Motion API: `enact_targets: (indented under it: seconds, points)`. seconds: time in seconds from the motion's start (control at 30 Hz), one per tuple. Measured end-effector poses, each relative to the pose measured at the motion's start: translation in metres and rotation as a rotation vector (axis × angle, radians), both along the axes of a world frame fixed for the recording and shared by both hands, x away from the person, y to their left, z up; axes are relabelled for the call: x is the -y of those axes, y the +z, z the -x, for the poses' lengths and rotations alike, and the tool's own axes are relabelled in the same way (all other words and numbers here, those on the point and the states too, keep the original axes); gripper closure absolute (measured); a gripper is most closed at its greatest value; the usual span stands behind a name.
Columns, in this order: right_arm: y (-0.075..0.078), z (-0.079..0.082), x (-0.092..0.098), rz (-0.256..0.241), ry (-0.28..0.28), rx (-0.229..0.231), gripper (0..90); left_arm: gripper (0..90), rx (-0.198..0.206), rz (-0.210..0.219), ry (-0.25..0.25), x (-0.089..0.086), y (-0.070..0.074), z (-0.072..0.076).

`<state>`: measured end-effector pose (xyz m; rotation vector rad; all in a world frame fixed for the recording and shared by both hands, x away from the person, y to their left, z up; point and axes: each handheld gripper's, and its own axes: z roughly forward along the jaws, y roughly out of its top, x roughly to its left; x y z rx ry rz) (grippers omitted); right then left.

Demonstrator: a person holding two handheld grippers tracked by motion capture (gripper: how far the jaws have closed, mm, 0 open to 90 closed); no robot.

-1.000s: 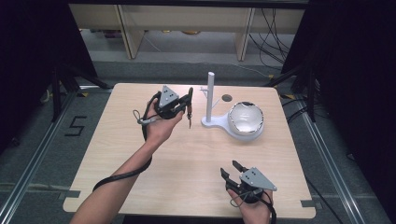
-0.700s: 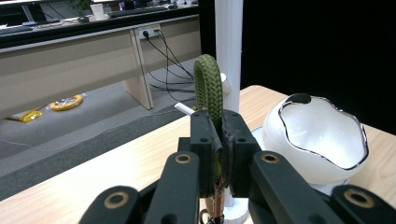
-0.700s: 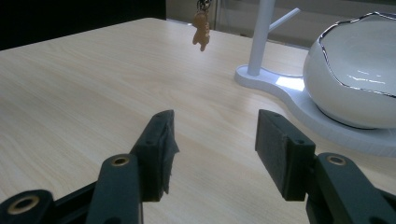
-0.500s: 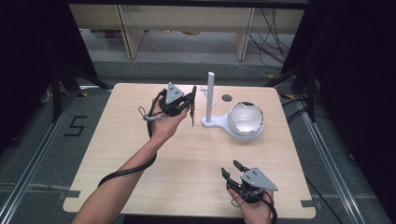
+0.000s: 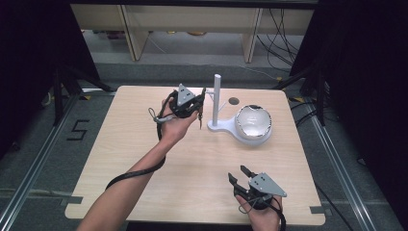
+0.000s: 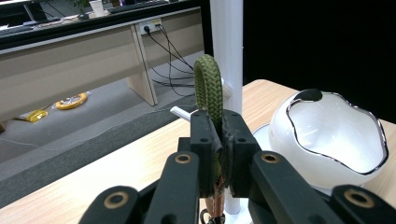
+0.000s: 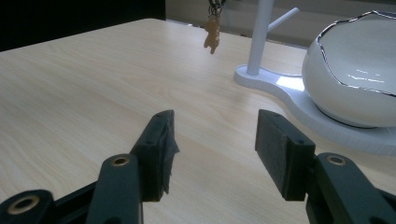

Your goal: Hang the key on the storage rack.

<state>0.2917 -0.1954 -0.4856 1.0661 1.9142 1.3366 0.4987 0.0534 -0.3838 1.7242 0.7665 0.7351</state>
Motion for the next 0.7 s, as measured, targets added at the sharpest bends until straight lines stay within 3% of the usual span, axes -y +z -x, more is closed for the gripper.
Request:
enact_targets:
  seconds: [0.23, 0.27, 0.43, 0.57, 0.7]
  points:
    - [0.0001, 0.0013, -0.0001, -0.012, -0.009, -0.012, 48.3, 83.6, 0.001, -0.008, -0.002, 0.0048, 0.0003, -0.0010]
    - [-0.0005, -0.0006, 0.0009, 0.005, 0.007, 0.006, 48.3, 83.6, -0.001, -0.008, 0.000, 0.0059, -0.0002, -0.0021]
    - [-0.0004, -0.0007, 0.0017, 0.011, 0.010, 0.005, 48.3, 83.5, -0.001, -0.012, 0.001, 0.0074, 0.0001, -0.0035]
    - [-0.0017, -0.0011, 0.0003, -0.022, 0.017, -0.009, 48.2, 83.6, 0.001, -0.022, 0.003, 0.0087, 0.0010, -0.0047]
    - [-0.0018, -0.0011, 0.0003, -0.023, 0.017, -0.010, 48.2, 83.5, 0.004, -0.025, 0.005, 0.0097, 0.0015, -0.0043]
